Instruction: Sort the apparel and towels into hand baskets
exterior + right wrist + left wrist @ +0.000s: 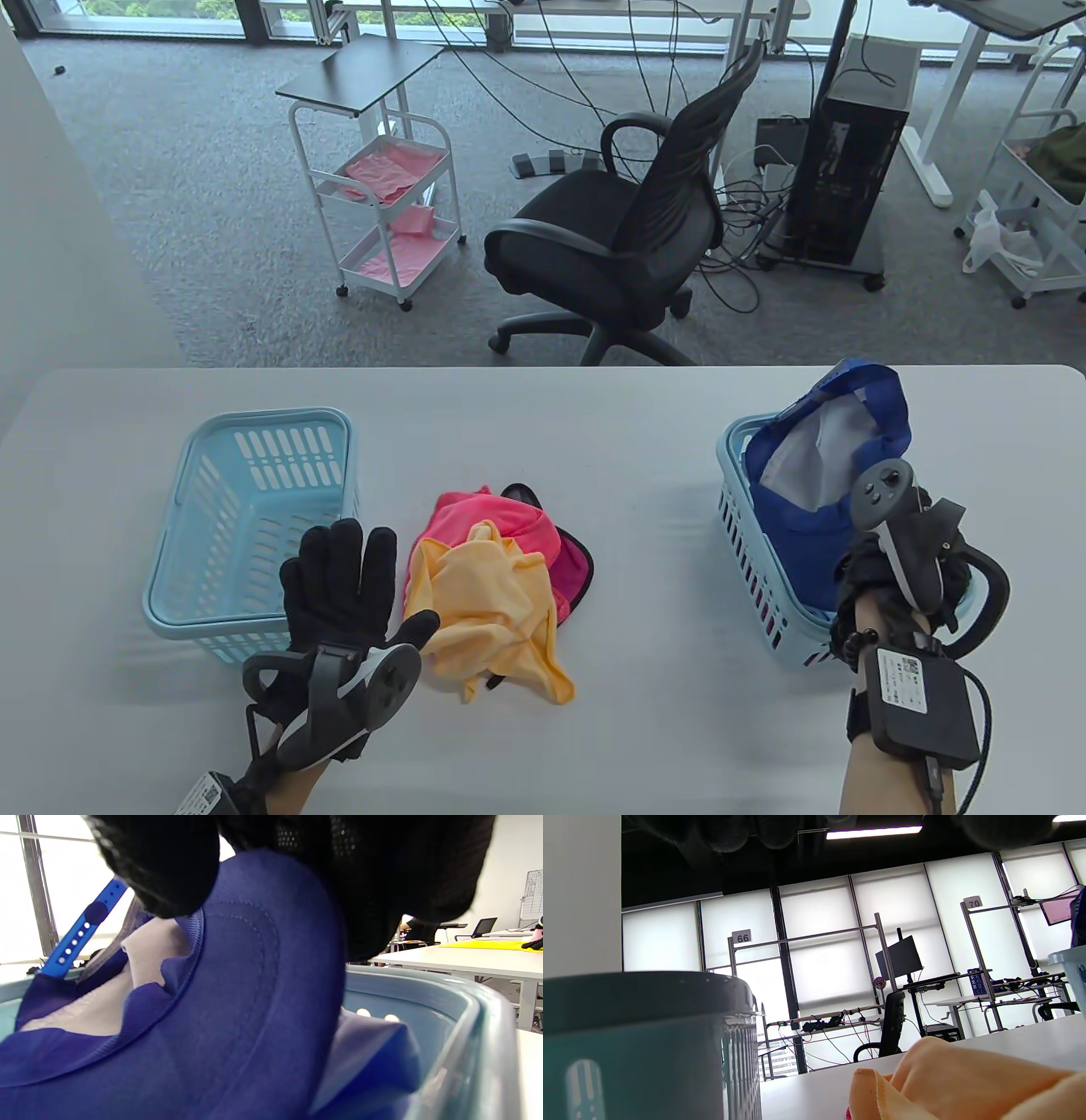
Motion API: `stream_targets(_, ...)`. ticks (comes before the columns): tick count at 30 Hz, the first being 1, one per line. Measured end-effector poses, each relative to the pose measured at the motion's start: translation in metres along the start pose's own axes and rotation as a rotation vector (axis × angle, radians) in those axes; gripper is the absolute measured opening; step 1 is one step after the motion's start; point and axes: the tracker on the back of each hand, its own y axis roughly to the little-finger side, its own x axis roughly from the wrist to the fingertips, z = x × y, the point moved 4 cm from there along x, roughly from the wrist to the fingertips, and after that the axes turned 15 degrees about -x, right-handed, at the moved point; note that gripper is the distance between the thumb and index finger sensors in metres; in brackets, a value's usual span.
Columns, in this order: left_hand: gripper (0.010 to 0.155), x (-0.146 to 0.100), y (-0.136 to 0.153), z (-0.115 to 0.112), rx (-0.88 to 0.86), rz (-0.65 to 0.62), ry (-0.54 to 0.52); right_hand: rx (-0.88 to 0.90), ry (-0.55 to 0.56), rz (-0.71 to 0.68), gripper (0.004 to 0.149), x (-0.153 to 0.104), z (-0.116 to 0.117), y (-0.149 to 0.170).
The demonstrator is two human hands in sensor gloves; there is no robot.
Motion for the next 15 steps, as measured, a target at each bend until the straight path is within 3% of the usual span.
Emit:
stream_targets(9,0.098,0.0,-0.001,-0.003,-0.017,0.0,0.028,0.045,0.126,-0.085,0.073,-0.027,-0.039,-0.025)
stream_targets(15,0.099,-0.001,-0.004,-0.005,-0.011,-0.007,0.05,0.109,0.185,-0.242,0.073,-0.066,-0.049,-0.074)
